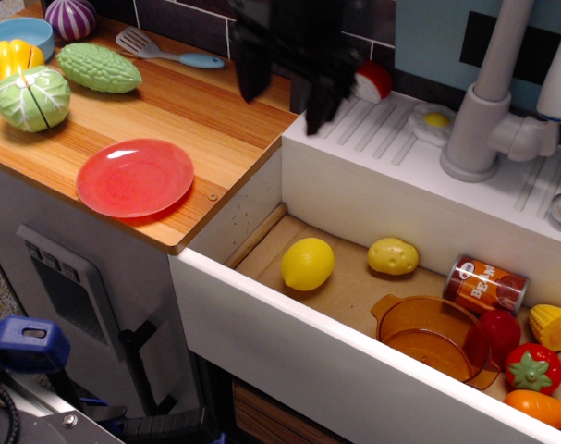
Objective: Put lemon on plate
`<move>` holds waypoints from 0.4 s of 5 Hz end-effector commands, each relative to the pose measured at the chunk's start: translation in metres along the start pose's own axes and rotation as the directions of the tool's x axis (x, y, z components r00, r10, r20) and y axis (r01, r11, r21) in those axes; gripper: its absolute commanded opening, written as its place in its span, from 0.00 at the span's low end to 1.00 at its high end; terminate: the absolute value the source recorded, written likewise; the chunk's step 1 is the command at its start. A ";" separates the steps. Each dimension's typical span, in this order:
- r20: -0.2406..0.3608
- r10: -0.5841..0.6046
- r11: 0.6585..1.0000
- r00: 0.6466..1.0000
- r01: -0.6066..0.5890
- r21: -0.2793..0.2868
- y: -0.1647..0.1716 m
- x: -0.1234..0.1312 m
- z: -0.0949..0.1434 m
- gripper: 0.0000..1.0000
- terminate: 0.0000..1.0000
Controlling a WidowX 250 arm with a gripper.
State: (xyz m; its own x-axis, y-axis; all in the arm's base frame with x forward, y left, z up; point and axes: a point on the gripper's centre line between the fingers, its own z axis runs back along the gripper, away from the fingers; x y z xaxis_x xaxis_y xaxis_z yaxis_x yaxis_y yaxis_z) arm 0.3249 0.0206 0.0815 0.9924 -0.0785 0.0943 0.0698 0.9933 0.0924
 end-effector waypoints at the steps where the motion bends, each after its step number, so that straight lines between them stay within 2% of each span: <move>1: 0.061 -0.017 1.000 0.998 0.016 0.016 -0.013 0.009 -0.020 1.00 0.00; 2: 0.055 -0.002 1.000 0.998 0.002 0.004 -0.027 0.006 -0.039 1.00 0.00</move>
State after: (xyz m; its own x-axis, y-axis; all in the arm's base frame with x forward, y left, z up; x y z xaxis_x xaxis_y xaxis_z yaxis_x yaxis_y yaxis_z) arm 0.3254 -0.0048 0.0203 0.9905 -0.0737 0.1158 0.0623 0.9931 0.0996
